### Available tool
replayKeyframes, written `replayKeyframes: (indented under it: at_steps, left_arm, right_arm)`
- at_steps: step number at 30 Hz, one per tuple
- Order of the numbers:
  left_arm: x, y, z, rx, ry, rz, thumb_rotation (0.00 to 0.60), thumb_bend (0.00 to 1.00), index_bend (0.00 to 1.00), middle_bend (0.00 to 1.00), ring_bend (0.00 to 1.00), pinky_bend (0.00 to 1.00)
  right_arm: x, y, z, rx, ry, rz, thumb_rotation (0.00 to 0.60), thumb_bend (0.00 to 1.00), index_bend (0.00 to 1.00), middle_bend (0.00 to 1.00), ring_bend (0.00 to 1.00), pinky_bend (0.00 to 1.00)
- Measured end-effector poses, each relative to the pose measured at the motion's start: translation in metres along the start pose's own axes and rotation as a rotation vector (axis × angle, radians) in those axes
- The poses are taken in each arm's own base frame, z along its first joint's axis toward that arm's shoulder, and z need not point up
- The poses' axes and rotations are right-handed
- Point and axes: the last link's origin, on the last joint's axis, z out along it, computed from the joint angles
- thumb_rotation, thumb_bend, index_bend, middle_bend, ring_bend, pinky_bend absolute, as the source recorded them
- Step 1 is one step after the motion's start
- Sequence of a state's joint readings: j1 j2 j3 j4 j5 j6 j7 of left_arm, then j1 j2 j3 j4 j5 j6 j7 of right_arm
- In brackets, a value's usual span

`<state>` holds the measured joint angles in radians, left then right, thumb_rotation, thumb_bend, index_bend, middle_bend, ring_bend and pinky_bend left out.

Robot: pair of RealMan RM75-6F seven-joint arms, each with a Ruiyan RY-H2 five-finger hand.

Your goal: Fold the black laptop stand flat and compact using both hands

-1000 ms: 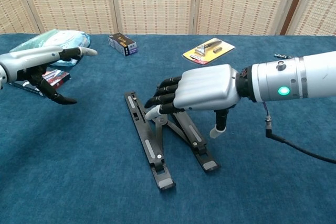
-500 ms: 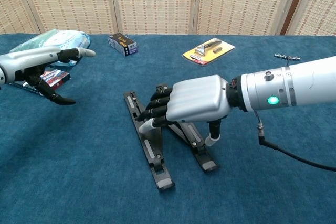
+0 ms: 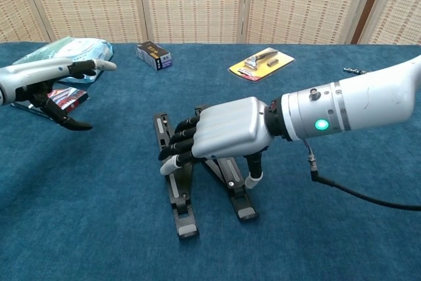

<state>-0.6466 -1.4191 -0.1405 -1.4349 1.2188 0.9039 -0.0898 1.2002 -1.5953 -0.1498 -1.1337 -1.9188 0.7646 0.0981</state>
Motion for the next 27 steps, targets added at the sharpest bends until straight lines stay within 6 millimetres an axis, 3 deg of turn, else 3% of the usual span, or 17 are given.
replayKeyframes:
  at_steps: [4,13,27]
  left_arm:
    - [0.0,-0.002,0.0,0.005,0.001,-0.006,0.6,0.17,0.0,0.0,0.0,0.0]
    - [-0.003,-0.004,-0.002,0.003,-0.013,-0.006,0.6,0.17,0.0,0.0,0.0,0.0]
    - [-0.002,-0.009,-0.005,0.015,-0.009,-0.029,0.6,0.17,0.0,0.0,0.0,0.0]
  right_arm:
    - [0.005,-0.004,0.006,0.005,0.002,0.032,0.6,0.0,0.0,0.0,0.0,0.0]
    - [0.01,-0.001,-0.006,0.024,-0.031,0.042,0.6,0.0,0.0,0.0,0.0,0.0]
    - [0.011,-0.004,0.012,0.05,-0.05,0.008,0.6,0.0,0.0,0.0,0.0,0.0]
